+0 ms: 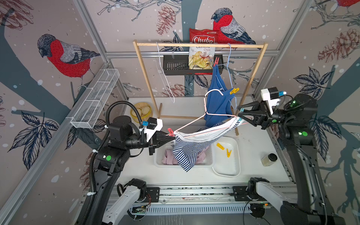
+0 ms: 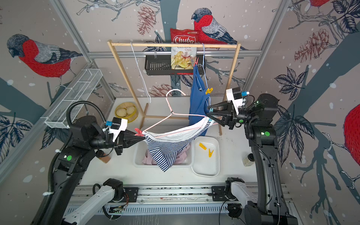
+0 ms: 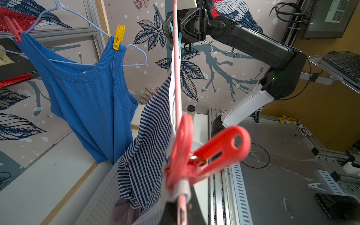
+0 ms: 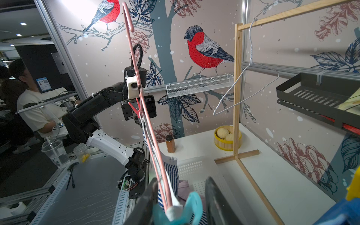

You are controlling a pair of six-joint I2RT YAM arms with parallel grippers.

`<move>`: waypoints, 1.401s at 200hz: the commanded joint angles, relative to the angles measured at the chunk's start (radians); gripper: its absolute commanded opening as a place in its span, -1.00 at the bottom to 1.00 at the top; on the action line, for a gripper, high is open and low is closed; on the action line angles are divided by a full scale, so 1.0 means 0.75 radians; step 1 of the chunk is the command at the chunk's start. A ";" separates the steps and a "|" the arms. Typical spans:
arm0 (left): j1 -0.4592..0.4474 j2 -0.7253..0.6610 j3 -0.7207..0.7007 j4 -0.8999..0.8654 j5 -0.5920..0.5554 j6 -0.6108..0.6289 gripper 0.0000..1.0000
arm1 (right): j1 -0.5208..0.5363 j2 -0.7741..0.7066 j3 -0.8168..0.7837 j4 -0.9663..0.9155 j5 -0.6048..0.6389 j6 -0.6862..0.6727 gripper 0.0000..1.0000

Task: Remove the clothespins securing tank tops to the hanger
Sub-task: Remove the clothespin from the hanger, then place the clothespin in the storage box.

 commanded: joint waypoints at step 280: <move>0.004 -0.009 0.012 0.179 -0.169 -0.014 -1.00 | 0.086 -0.567 -0.496 -0.044 0.814 0.393 -1.00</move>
